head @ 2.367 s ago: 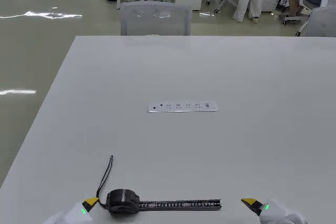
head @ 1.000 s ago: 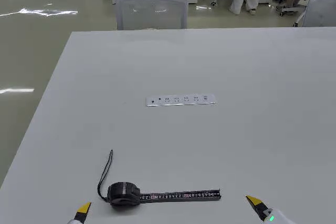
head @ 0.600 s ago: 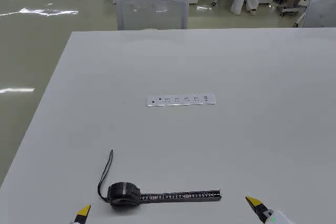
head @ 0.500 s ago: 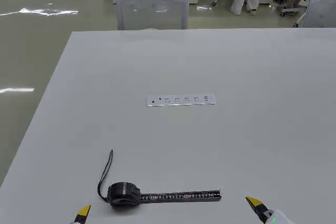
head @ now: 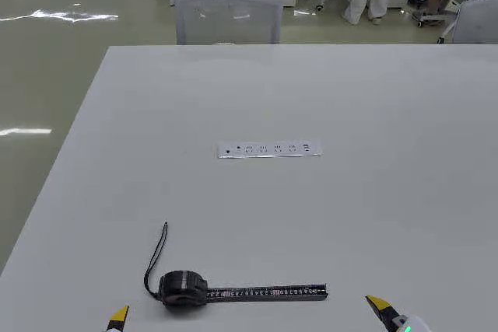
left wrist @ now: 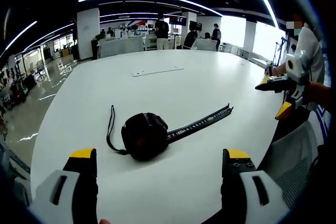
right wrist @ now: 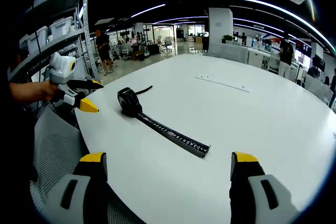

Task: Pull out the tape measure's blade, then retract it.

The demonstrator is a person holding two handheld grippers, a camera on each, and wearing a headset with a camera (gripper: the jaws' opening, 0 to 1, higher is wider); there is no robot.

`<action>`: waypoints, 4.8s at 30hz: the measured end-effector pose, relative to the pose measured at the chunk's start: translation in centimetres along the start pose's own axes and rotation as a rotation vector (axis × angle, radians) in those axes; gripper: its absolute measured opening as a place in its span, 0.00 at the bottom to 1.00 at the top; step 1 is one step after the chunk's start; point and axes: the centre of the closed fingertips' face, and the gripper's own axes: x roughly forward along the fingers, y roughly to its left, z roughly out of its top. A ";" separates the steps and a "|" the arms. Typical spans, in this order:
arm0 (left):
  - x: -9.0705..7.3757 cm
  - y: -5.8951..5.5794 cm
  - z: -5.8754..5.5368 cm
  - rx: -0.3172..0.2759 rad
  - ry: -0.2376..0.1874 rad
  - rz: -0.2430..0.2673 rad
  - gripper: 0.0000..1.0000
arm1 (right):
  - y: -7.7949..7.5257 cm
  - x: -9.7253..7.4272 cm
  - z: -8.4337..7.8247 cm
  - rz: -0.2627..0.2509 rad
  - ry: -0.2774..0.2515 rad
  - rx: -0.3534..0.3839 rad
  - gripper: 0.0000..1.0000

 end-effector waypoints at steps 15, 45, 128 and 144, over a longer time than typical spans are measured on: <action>2.2 -0.4 -0.5 -0.040 -0.021 0.073 0.99 | -0.8 0.2 0.4 0.016 -0.009 -0.026 0.96; 5.4 1.9 0.6 -0.130 -0.116 0.259 0.92 | -3.3 1.7 -0.3 0.182 0.007 -0.191 0.74; 9.8 3.6 -0.5 -0.226 -0.081 0.396 0.67 | -7.1 10.3 -5.0 0.541 0.169 -0.490 0.12; 9.9 3.8 -0.7 -0.281 -0.085 0.414 0.66 | -7.3 10.4 -5.0 0.528 0.178 -0.497 0.12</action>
